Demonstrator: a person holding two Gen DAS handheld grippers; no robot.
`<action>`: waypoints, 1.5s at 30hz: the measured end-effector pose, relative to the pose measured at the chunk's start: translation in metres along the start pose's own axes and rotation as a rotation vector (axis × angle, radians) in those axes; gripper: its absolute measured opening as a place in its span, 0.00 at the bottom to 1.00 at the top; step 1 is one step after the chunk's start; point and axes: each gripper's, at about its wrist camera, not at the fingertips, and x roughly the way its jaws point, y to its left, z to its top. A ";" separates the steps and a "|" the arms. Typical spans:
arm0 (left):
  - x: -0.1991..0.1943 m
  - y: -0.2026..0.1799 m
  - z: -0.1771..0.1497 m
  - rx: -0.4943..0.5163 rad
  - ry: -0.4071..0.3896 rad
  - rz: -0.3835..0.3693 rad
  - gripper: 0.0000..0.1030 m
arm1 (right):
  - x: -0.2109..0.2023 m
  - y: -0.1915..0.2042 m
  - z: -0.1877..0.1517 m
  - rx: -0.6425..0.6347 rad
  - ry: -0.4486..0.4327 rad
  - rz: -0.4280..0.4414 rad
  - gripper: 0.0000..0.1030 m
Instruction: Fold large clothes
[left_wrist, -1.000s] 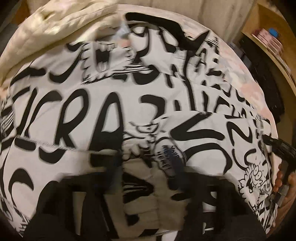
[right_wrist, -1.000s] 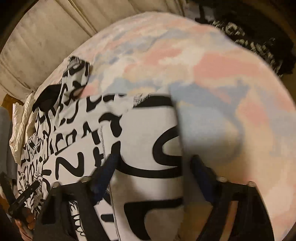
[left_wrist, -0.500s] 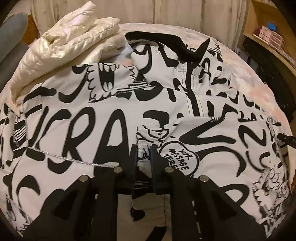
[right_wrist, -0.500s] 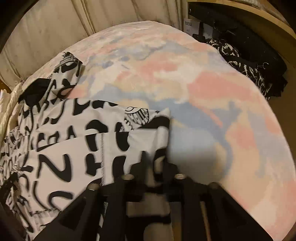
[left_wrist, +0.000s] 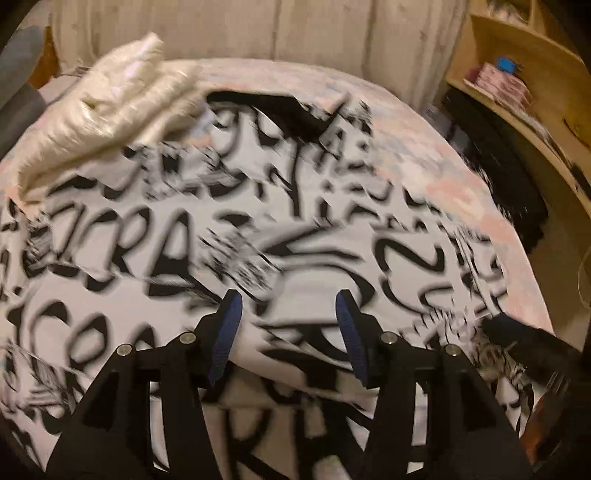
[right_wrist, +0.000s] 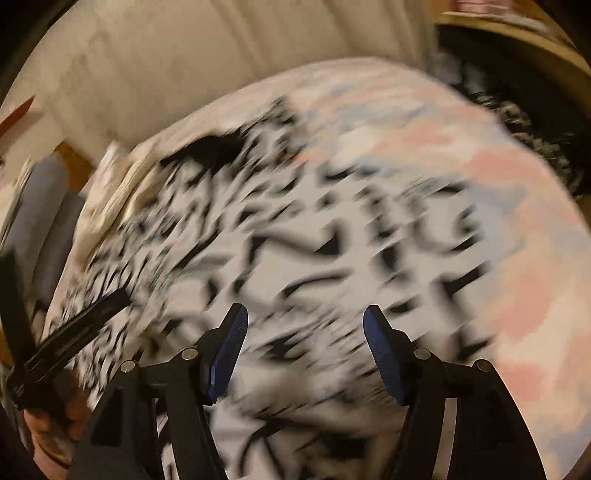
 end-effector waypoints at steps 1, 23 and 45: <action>0.006 -0.006 -0.008 0.015 0.019 0.006 0.48 | 0.005 0.014 -0.010 -0.030 0.020 0.010 0.64; 0.014 0.022 -0.038 0.020 0.088 0.069 0.28 | -0.036 -0.061 -0.068 0.145 -0.007 -0.230 0.18; -0.046 -0.002 -0.039 0.045 0.024 0.083 0.59 | -0.041 -0.038 -0.080 0.117 -0.015 -0.238 0.50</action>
